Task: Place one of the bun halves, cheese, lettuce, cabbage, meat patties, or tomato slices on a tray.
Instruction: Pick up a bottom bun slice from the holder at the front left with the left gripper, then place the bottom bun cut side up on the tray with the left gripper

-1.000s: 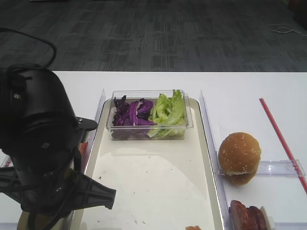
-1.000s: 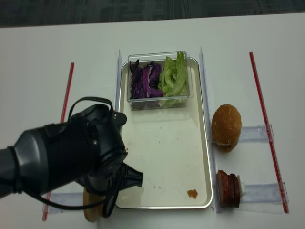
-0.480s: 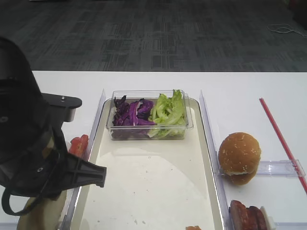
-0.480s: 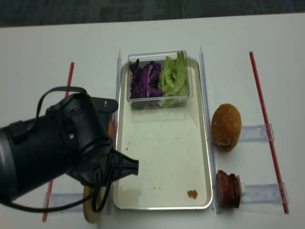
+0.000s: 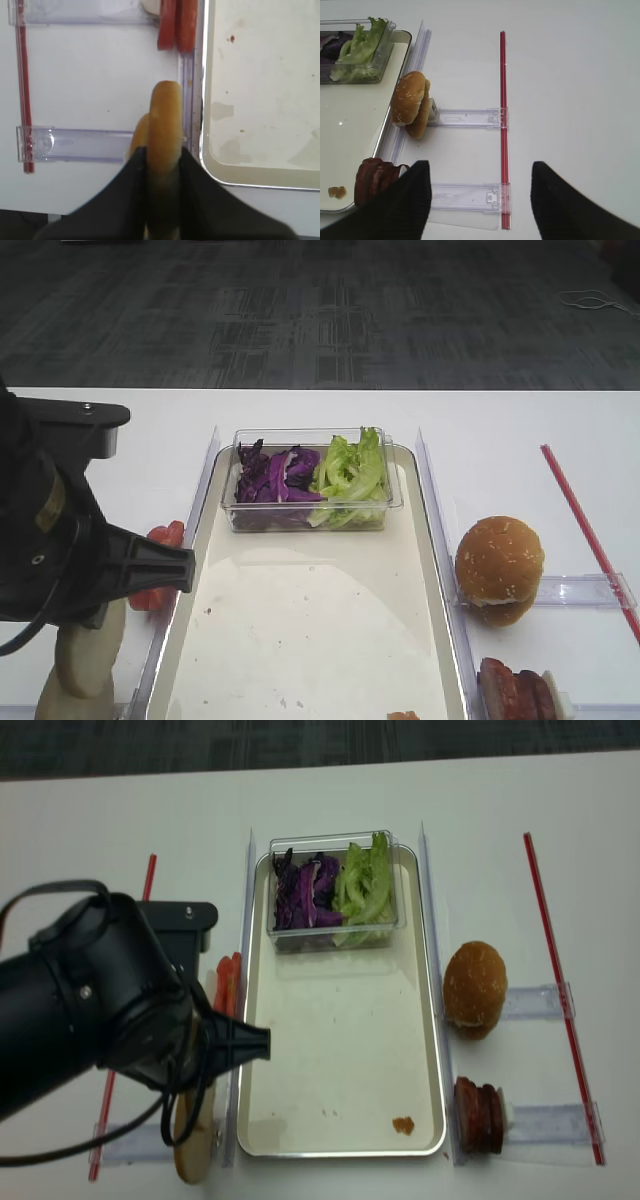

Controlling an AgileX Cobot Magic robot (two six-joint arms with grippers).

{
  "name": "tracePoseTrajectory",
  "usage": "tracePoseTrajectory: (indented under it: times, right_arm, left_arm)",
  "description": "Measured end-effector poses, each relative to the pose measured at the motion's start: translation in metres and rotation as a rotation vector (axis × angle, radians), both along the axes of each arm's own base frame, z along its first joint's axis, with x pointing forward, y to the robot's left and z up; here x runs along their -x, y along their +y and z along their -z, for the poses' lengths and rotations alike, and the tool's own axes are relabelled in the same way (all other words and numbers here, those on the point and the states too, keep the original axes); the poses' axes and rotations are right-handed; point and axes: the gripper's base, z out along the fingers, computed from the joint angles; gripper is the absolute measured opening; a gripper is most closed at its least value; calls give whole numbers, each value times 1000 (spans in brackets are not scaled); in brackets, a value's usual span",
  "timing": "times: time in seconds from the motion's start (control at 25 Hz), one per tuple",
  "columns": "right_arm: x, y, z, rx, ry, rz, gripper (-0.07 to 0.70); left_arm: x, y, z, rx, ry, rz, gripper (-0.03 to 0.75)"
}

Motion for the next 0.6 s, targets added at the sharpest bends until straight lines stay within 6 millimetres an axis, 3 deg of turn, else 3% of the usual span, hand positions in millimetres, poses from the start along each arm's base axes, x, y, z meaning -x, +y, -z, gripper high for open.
tracePoseTrajectory:
  times: [0.6]
  right_arm:
    - [0, 0, 0, 0, 0, 0, 453]
  left_arm:
    - [-7, -2, -7, 237, 37, 145, 105]
